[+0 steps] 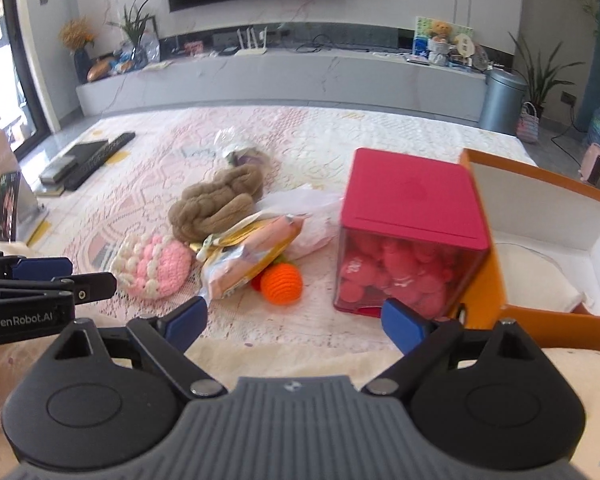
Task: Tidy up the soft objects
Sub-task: 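Withdraw both tools from the shoebox back over the bed, then grasp the pink-and-white knitted item with the left tool while the right tool grasps the brown plush bear, then carry the knitted item and plush bear into the shoebox and open both tools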
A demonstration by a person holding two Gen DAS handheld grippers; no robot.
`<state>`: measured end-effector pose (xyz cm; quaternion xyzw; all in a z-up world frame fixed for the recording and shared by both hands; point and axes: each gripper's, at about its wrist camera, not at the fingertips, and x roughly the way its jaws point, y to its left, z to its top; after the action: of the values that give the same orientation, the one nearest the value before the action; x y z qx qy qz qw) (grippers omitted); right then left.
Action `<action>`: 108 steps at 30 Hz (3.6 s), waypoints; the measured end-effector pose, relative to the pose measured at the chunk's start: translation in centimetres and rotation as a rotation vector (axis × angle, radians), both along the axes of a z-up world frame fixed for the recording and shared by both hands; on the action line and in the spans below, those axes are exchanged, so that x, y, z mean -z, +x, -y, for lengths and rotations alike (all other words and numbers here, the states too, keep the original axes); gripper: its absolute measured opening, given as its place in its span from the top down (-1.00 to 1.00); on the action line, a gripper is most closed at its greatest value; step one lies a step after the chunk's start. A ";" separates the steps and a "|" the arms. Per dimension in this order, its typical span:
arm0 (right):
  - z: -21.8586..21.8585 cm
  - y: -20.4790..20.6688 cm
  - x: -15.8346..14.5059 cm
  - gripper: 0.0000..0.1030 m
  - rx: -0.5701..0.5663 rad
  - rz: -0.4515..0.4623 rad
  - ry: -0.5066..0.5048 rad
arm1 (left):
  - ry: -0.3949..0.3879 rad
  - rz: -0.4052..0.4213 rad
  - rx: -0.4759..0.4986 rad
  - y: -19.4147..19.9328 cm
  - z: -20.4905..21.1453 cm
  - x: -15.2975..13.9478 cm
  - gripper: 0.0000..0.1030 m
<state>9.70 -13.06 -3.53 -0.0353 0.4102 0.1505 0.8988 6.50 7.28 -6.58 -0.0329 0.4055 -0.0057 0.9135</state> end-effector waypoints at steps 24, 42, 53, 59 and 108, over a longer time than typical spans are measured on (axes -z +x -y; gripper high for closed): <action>-5.3 6.0 3.3 -0.54 -0.126 -0.060 -0.044 | 0.021 -0.159 0.045 8.4 -3.1 2.5 -0.44; -7.4 9.3 3.0 -0.54 -0.186 -0.007 -0.138 | 0.043 -0.280 0.017 11.8 -2.8 6.4 -0.40; -7.4 8.8 1.8 -0.54 -0.201 0.033 -0.135 | 0.001 -0.136 -0.033 9.2 -3.6 3.6 0.42; -8.2 9.9 1.2 -0.56 -0.204 0.045 -0.107 | -0.039 -0.052 -0.187 9.2 -6.1 1.6 0.42; -7.3 10.5 -2.0 0.25 -0.173 -0.033 0.150 | -0.068 -0.004 -0.173 8.1 -6.4 -0.5 0.42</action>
<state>20.24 -5.73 -1.49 -0.0010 0.4080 0.2585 0.8756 14.62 13.64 -6.06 -0.0987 0.4026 0.0595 0.9081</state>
